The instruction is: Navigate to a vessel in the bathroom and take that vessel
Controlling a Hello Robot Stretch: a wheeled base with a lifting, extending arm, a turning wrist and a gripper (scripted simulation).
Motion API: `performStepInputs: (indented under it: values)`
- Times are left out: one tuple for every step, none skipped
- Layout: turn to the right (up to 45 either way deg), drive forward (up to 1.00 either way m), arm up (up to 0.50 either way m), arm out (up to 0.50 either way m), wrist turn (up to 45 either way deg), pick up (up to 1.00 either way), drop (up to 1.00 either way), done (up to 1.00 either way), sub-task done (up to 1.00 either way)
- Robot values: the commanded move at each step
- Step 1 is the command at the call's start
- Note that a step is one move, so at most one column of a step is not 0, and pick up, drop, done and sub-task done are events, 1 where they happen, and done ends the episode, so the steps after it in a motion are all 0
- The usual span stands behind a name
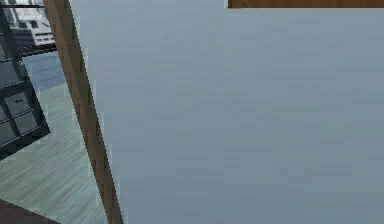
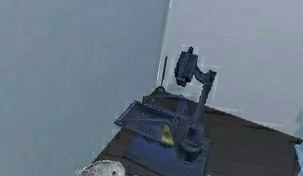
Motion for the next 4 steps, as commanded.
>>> performStepInputs:
  values:
    - [0.0, 0.0, 0.0, 0.0, 3.0, 0.0, 0.0, 0.0, 0.0]
    - [0.0, 0.0, 0.0, 0.0, 3.0, 0.0, 0.0, 0.0, 0.0]
    - [0.0, 0.0, -0.3, 0.0, 0.0, 0.0, 0.0, 0.0, 0.0]
    - [0.0, 0.0, 0.0, 0.0, 0.0, 1.0, 0.0, 0.0, 0.0]
